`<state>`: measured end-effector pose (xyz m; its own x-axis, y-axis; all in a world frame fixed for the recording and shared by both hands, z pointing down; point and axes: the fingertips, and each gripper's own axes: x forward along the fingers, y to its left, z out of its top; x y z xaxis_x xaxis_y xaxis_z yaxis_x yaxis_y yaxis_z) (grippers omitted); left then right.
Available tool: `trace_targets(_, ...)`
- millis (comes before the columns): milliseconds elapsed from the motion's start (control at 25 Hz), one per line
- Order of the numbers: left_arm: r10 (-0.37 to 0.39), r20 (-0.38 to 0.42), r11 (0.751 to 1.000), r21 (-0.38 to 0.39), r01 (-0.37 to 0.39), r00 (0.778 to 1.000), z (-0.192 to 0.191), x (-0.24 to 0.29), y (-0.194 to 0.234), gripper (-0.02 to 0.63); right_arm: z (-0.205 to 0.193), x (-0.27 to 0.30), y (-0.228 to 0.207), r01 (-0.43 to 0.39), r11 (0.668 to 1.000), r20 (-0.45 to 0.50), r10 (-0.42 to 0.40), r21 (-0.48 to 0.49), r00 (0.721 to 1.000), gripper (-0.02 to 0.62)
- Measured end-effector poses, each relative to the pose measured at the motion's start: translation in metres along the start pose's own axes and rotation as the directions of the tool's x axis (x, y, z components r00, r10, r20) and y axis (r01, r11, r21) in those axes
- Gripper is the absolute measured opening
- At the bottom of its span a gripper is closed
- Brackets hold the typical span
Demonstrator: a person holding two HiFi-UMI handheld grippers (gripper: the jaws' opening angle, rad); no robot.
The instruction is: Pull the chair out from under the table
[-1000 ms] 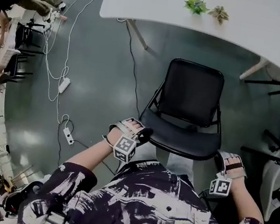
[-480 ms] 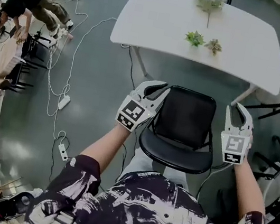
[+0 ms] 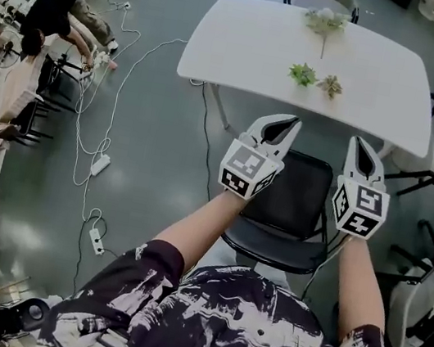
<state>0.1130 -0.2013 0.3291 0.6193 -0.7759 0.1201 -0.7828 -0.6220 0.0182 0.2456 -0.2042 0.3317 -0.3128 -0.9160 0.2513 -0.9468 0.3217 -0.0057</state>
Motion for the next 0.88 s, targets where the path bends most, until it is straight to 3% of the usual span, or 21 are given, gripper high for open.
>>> trace_targets(880,0.017,-0.043,0.999,-0.043,-0.019,0.999,-0.022,0.001,-0.003,0.005,-0.021,-0.003,0.008,-0.020,1.000,-0.034,0.020,-0.006,0.999,0.000)
